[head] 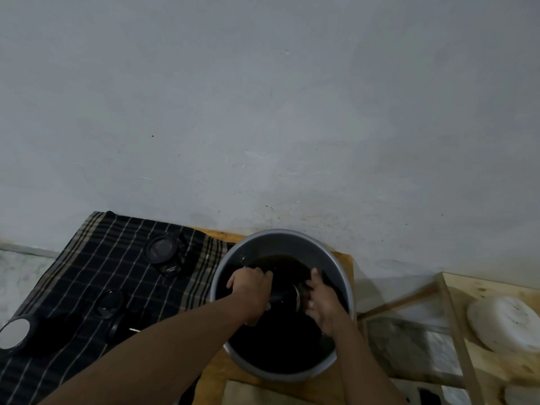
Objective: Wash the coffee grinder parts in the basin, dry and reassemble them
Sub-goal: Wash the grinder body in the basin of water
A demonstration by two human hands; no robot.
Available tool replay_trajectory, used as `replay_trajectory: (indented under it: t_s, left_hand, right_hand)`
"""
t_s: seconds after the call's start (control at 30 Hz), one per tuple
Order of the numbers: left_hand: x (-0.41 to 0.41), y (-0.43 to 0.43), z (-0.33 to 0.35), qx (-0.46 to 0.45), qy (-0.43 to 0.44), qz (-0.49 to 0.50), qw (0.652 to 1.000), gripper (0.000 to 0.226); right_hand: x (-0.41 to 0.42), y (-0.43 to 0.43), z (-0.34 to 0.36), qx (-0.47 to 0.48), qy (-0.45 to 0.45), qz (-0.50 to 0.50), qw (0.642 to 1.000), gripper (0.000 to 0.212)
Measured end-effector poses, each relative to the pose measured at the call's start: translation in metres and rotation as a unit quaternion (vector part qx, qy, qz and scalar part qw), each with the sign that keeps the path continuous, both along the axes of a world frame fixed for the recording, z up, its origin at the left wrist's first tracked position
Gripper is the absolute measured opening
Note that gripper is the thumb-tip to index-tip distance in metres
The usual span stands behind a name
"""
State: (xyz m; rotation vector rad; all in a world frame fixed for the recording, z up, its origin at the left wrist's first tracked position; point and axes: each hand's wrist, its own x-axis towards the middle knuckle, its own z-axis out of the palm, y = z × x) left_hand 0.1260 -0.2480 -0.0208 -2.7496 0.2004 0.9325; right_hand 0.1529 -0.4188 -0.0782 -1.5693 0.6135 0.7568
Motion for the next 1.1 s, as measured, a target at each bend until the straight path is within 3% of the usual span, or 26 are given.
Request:
replay_trajectory:
  t_s: [0.1,0.2,0.3,0.43,0.53,0.63,0.7,0.83,0.93,1.1]
  left_hand:
    - [0.000,0.000,-0.005,0.002,0.008,-0.005,1.000,0.095]
    - [0.005,0.007,0.001,-0.027,0.003,0.004,1.000,0.092]
    - [0.020,0.019,0.021,-0.119,0.018,0.071,0.990,0.073]
    - [0.035,0.028,0.047,-0.236,0.004,0.162,0.958,0.082]
    - [0.040,0.029,0.061,-0.283,-0.028,0.219,0.933,0.071]
    - [0.041,0.028,0.073,-0.288,-0.065,0.215,0.931,0.075]
    - [0.039,0.026,0.074,-0.292,-0.096,0.201,0.930,0.078]
    - [0.032,0.016,0.073,-0.293,-0.150,0.161,0.931,0.081]
    - [0.031,0.011,0.076,-0.276,-0.170,0.141,0.936,0.082]
    - [0.029,0.012,0.077,-0.255,-0.166,0.136,0.943,0.080]
  right_hand:
    - [0.002,-0.001,-0.002,-0.031,-0.055,0.033,0.997,0.032]
    - [0.000,-0.005,-0.003,-0.054,-0.070,0.072,0.993,0.034]
    - [-0.005,-0.002,0.010,-0.064,-0.091,0.110,0.988,0.038]
    - [-0.010,-0.001,0.011,-0.030,-0.119,0.080,0.989,0.027]
    - [-0.010,-0.005,0.009,-0.017,-0.149,0.127,0.981,0.041]
    - [-0.010,-0.008,0.005,-0.068,-0.187,0.250,0.948,0.073]
    - [-0.013,-0.005,-0.001,-0.114,-0.230,0.253,0.933,0.089]
    - [-0.021,0.007,-0.008,-0.218,-0.299,0.226,0.901,0.079]
    - [-0.022,0.010,-0.009,-0.210,-0.317,0.223,0.897,0.071]
    - [-0.024,0.014,-0.014,-0.201,-0.323,0.248,0.891,0.079]
